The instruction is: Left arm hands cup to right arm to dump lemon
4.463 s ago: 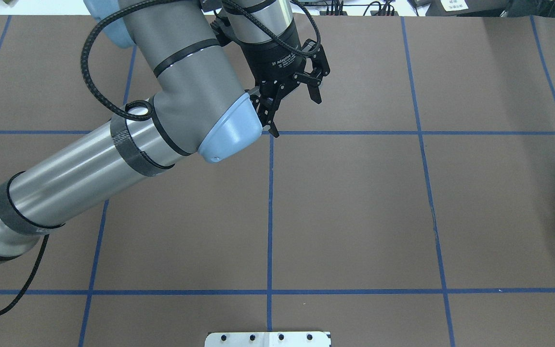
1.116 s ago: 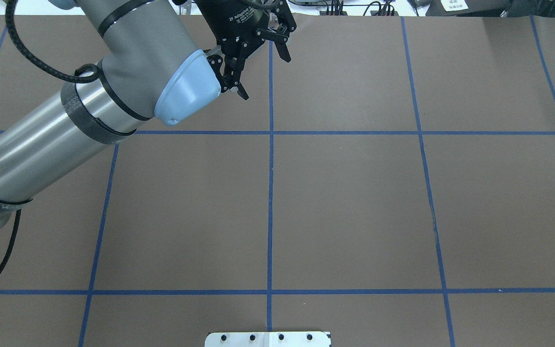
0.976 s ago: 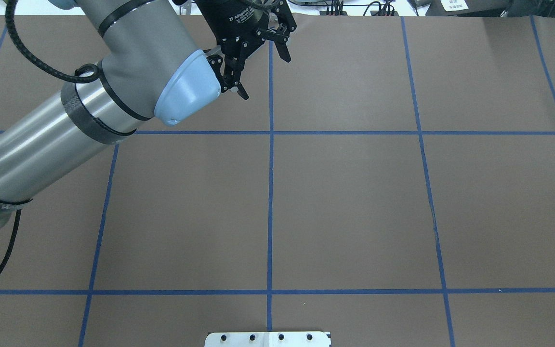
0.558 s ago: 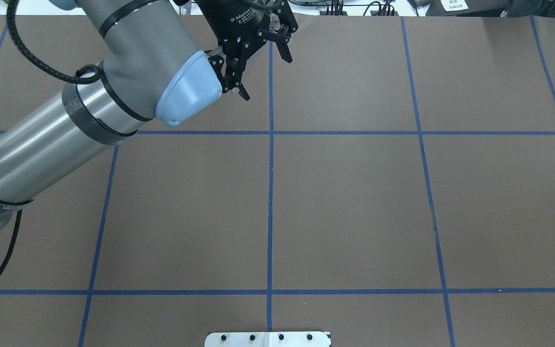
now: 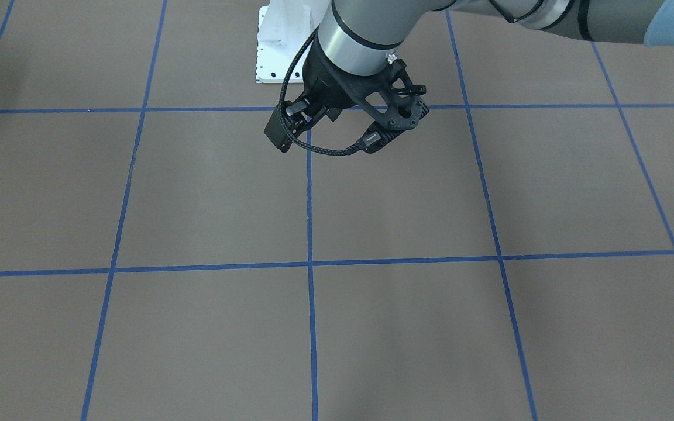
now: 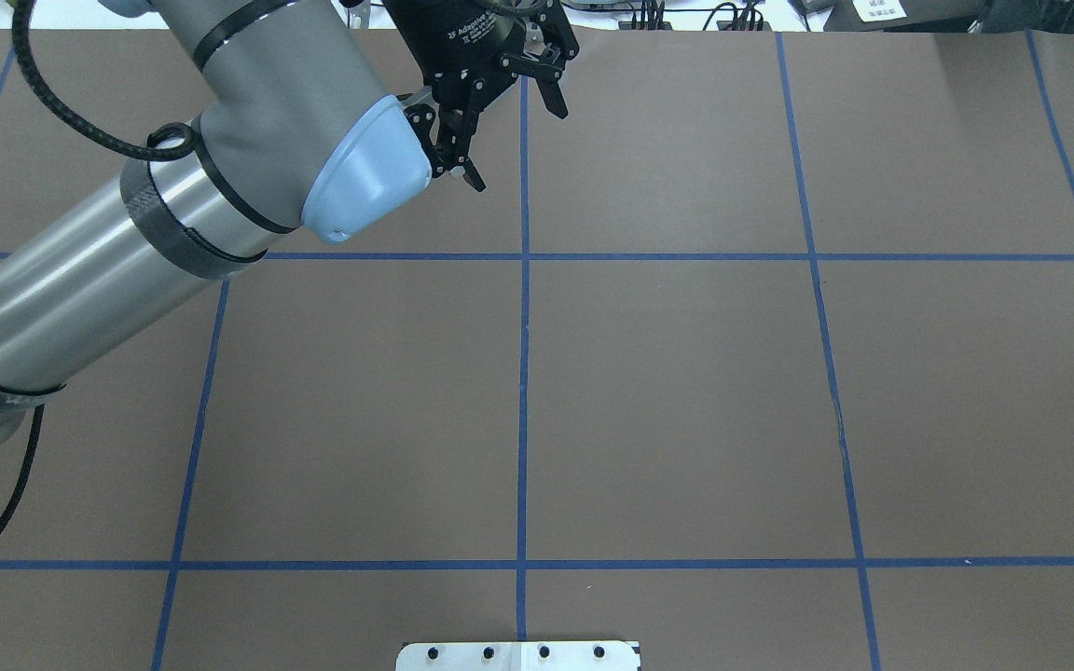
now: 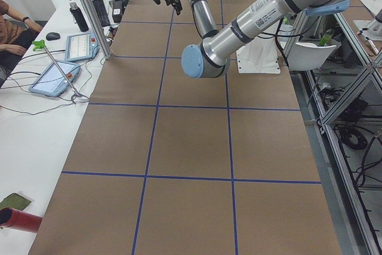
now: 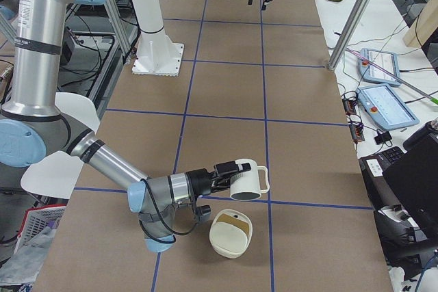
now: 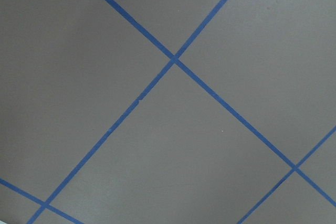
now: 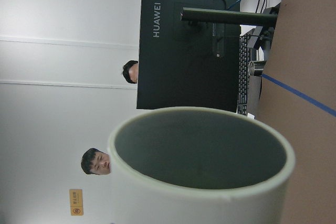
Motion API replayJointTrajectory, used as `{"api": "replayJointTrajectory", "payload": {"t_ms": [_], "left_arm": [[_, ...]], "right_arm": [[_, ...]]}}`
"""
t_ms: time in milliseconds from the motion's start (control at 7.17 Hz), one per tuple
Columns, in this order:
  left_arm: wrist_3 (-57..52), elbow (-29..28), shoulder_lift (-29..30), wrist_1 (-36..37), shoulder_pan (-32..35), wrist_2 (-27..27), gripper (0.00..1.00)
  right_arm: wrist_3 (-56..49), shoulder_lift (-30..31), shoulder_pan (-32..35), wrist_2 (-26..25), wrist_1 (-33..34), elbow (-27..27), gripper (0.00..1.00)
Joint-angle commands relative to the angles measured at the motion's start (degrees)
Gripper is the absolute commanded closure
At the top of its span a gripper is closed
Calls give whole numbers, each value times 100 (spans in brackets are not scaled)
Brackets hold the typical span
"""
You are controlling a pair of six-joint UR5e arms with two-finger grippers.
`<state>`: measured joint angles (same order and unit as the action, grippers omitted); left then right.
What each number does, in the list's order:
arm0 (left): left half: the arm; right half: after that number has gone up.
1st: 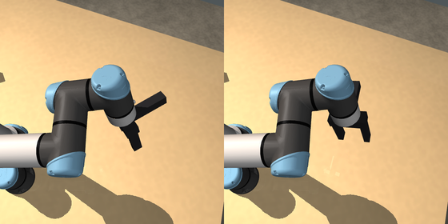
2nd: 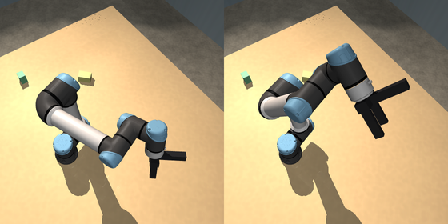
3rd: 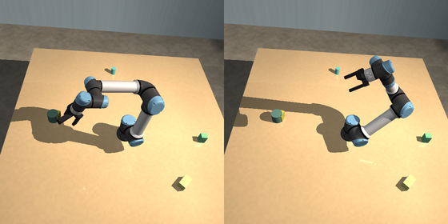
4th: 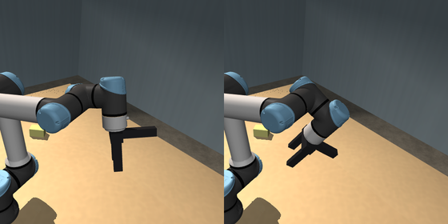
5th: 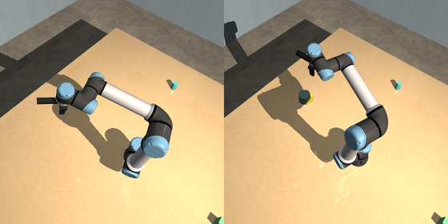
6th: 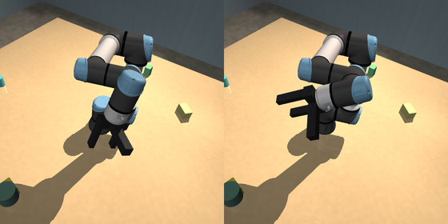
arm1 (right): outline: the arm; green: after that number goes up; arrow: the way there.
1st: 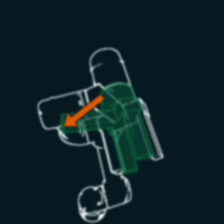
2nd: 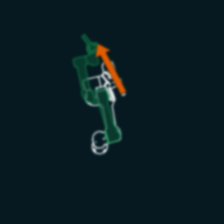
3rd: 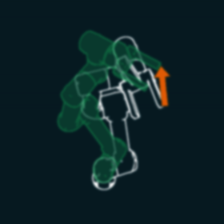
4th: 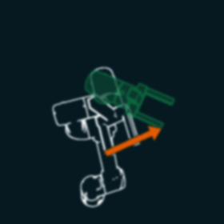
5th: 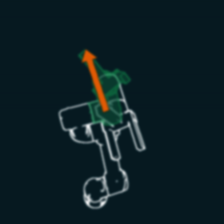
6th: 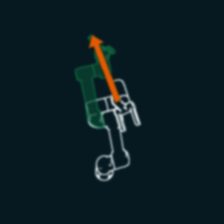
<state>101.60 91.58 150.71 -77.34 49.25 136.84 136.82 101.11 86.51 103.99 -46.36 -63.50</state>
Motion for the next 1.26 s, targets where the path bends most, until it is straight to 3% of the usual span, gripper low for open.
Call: {"api": "replayJointTrajectory", "payload": {"t_ms": [0,1116], "left_arm": [[0,0,11,0,15,-8,0],[-88,0,11,0,15,-17,0]], "right_arm": [[466,5,7,7,-153,170,100],[2295,-214,-2,16,-778,496,100]]}}
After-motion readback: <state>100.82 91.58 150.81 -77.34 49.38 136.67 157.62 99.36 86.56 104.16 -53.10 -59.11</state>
